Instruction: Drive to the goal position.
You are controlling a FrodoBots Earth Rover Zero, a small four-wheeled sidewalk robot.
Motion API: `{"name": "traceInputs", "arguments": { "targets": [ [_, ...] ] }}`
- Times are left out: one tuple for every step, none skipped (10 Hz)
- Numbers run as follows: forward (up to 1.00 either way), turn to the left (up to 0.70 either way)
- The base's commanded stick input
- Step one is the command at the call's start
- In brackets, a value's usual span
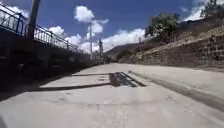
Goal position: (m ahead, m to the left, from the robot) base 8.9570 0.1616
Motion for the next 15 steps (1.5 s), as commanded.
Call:
{"name": "traceInputs", "arguments": {
  "targets": [
    [1.0,-0.01],
    [1.0,-0.01],
    [1.0,-0.01],
    [1.0,-0.01],
    [1.0,-0.01],
    [1.0,-0.01],
    [1.0,-0.01],
    [1.0,-0.01],
    [1.0,-0.01],
    [1.0,-0.01],
    [1.0,-0.01],
    [1.0,-0.01],
    [1.0,-0.01],
    [1.0,-0.01],
    [1.0,-0.01]
  ]
}}
